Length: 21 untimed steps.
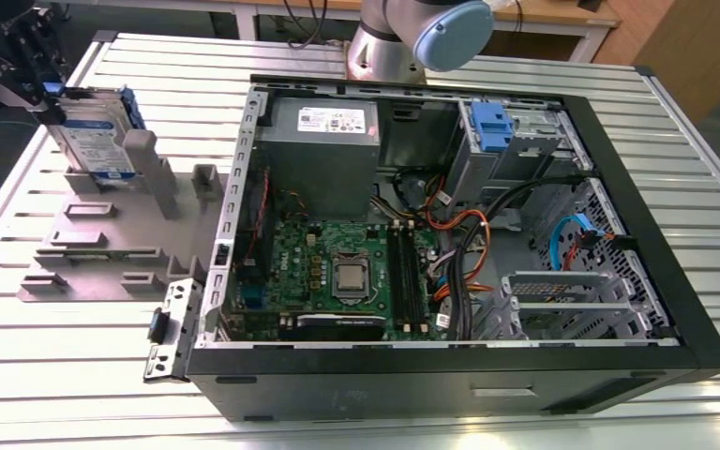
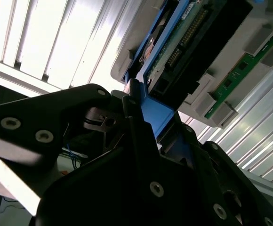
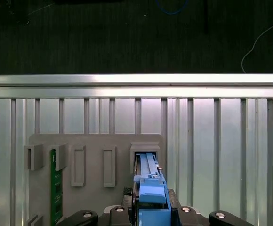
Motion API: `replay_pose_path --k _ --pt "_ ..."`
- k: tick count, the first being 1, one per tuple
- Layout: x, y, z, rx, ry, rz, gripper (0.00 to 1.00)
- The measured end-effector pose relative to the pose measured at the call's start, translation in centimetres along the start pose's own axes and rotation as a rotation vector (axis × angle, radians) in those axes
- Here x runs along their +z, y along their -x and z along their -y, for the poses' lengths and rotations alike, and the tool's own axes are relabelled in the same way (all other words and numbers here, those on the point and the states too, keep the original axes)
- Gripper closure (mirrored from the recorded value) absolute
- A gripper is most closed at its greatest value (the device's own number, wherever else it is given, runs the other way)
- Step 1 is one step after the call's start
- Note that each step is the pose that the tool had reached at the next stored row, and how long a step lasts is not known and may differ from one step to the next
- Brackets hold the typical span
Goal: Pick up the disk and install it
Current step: 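Pick up the disk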
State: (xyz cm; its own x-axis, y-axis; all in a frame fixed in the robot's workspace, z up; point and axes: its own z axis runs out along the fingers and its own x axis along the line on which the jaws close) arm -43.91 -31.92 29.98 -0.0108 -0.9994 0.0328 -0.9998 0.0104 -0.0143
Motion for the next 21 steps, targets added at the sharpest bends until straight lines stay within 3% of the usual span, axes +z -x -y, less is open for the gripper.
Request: replay_pose_path --k 21 --pt "-0.57 -0.02 0.01 0.0 0.0001 -0.0005 0.64"
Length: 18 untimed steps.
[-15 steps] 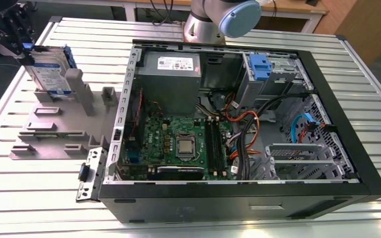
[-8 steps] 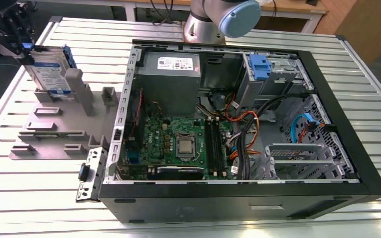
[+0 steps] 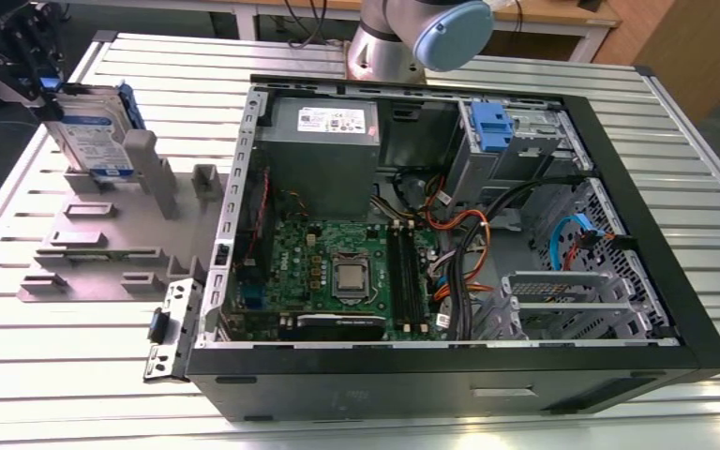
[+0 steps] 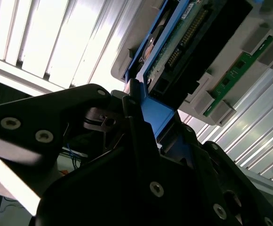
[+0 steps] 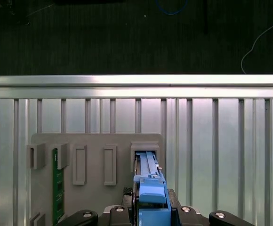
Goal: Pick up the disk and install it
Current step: 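Pick up the disk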
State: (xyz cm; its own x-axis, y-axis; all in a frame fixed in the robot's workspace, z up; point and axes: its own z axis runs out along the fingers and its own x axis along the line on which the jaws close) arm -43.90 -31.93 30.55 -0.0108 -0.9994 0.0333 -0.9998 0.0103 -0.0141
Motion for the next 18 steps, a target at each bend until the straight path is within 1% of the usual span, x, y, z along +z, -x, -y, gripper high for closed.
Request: replay_pose_path --k 12,14,18 --pt "-0.35 -0.01 0.0 0.0 0.0 0.0 0.64" --pt "-0.59 -0.02 0.01 0.0 0.0 -0.0001 0.64" --pt "-0.7 -0.02 0.01 0.0 0.0002 -0.0002 0.64"
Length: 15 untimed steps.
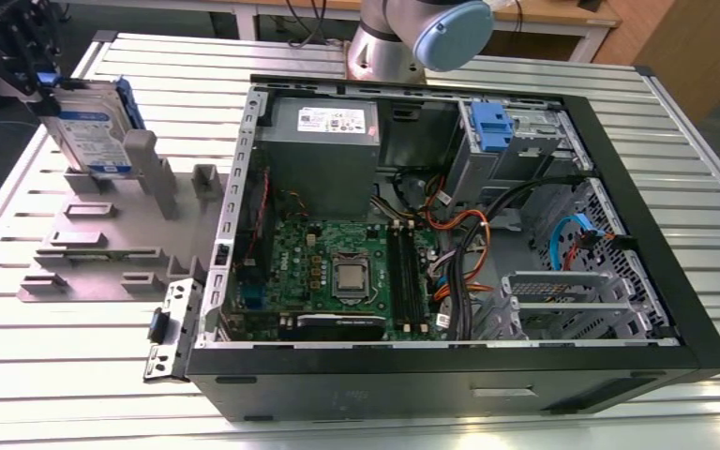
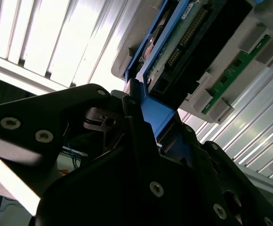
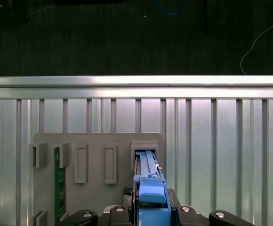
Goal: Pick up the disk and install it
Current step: 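Pick up the disk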
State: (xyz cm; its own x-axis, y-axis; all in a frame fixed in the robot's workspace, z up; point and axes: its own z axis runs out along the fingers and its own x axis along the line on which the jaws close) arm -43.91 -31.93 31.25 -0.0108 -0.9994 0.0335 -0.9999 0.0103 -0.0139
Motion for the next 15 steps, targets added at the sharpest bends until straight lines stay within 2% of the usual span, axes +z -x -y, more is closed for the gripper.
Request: replay_pose_path --k 15 --pt "-0.32 -0.01 0.01 0.0 -0.0003 0.0001 0.64"
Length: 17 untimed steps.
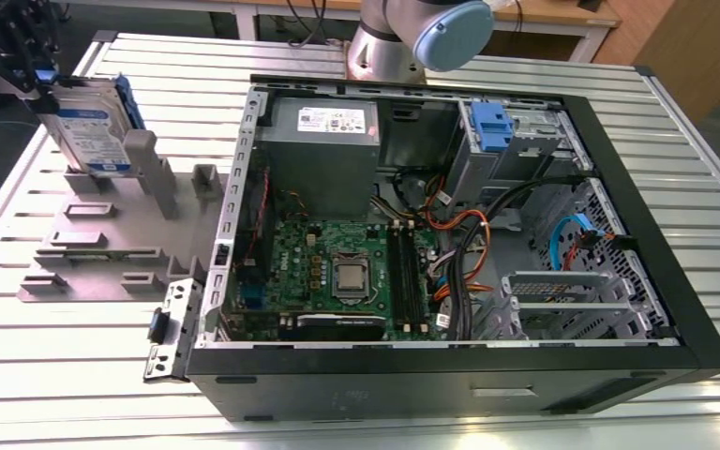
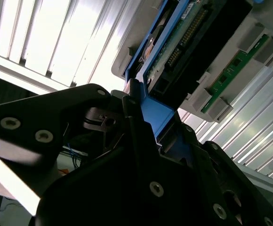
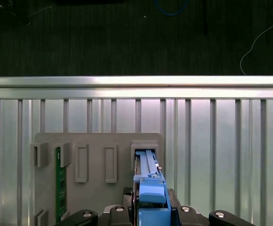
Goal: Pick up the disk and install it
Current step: 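Pick up the disk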
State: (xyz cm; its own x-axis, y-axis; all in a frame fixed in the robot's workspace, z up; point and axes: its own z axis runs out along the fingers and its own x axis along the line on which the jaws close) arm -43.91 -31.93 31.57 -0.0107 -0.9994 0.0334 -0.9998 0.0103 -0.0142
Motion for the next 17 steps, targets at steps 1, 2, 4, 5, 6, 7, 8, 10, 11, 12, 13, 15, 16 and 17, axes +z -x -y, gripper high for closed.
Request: replay_pose_path --k 1,2,4,5,6,7,8,10,11,12,13,15,16,17 --pt "-0.01 0.0 0.0 0.0 0.0 0.0 0.64" --pt "-0.03 0.0 0.0 0.0 0.0 0.0 0.64" --pt "-0.08 0.0 0.0 0.0 0.0001 0.0 0.64" --pt "-0.09 0.0 0.0 0.0 0.0 0.0 0.64" --pt "-0.09 0.0 0.0 0.0 -0.0001 0.0 0.64" --pt "-0.12 0.0 0.0 0.0 0.0 0.0 0.64" --pt "-0.14 0.0 0.0 0.0 0.0001 0.0 0.64" --pt "-0.19 -0.01 0.0 0.0 0.0001 0.0 0.64" --pt "-0.22 -0.01 0.0 0.0 0.0001 -0.0001 0.64" --pt "-0.24 -0.01 0.0 0.0 0.0 0.0 0.64" --pt "-0.25 -0.01 0.0 0.0 -0.0001 0.0 0.64" --pt "-0.29 -0.01 0.0 0.0 -0.0001 0.0 0.64" --pt "-0.32 -0.01 0.0 0.0 0.0001 0.0 0.64" --pt "-0.36 -0.01 0.0 0.0 0.0002 -0.0001 0.64"
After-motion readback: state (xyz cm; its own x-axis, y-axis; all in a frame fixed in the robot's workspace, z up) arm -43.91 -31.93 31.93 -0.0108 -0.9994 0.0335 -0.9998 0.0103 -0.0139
